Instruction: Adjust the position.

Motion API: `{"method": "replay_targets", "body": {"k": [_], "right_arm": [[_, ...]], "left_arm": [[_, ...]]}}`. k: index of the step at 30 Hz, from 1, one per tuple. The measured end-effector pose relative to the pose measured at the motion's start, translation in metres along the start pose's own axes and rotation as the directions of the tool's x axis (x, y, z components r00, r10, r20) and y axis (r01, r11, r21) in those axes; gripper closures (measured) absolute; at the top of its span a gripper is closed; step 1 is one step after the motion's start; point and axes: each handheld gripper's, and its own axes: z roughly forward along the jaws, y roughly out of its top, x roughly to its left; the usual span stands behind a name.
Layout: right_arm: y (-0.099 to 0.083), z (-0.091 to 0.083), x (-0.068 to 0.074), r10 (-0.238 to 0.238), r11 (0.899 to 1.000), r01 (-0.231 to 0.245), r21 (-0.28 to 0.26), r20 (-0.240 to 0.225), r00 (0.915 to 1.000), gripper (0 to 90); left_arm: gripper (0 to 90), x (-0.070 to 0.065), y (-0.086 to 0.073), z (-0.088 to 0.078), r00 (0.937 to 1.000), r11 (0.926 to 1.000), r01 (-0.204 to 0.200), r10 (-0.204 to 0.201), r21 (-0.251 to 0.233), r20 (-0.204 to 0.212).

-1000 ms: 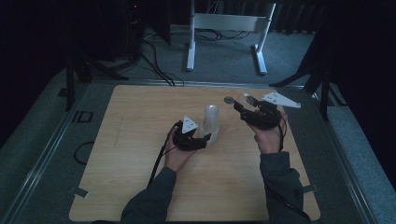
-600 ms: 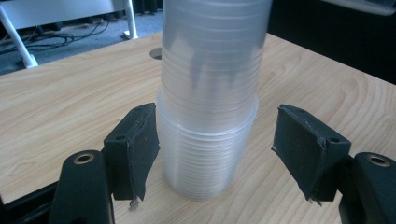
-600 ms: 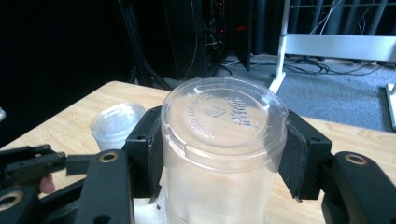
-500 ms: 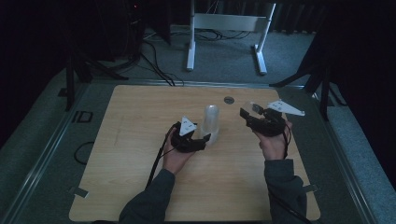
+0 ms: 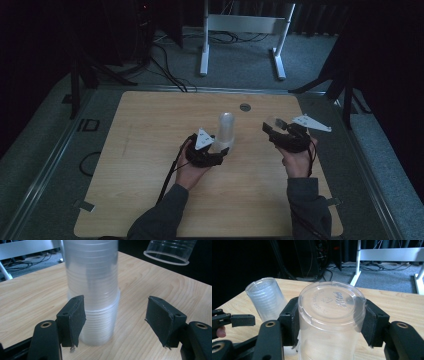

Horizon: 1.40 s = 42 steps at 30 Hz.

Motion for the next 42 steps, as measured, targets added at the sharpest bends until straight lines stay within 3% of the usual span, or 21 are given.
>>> {"method": "replay_targets", "body": {"k": [8,42], "right_arm": [[-0.013,-0.001,-0.006,0.033,0.999,-0.033,0.014,0.004,0.9994,40.8],[-0.046,0.006,-0.006,0.102,0.993,-0.101,0.056,-0.005,0.9948,40.5]], "left_arm": [[34.5,-0.005,0.003,0.002,0.9994,0.9999,-0.016,0.016,0.003,0.03],[34.1,-0.02,0.014,0.011,0.9967,0.9985,-0.052,0.053,-0.015,0.062]]}}
